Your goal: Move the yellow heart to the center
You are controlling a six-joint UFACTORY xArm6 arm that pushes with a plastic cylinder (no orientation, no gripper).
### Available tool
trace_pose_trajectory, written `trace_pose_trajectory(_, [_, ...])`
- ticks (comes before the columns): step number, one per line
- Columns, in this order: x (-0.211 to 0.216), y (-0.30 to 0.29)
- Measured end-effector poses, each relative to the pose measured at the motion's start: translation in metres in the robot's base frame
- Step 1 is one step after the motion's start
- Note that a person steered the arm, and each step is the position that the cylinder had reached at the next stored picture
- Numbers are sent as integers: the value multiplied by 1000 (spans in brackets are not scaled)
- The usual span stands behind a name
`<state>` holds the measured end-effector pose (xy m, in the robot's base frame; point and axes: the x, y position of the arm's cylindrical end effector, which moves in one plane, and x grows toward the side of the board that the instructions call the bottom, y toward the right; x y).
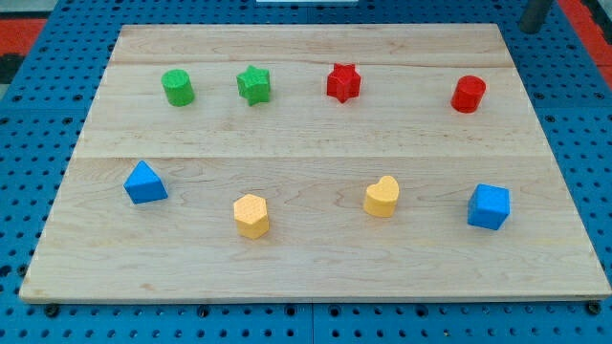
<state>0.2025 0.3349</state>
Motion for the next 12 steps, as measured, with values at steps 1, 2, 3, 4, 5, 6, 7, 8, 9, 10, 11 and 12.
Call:
trace_pose_trajectory(1, [0,0])
trace_pose_trajectory(2, [0,0])
trace_pose_trajectory(3, [3,10])
trace_pose_trajectory(4, [49,7])
trace_pose_trajectory(5, [111,-2])
trace_pose_trajectory(6, [181,-4])
trace_pose_trajectory(7, [225,-5])
trace_pose_trajectory(8, [294,-9])
trace_pose_trajectory(9, [350,-39])
trace_pose_trajectory(10, [346,-108])
trace_pose_trajectory(11, [347,-149])
trace_pose_trajectory(12, [354,-177])
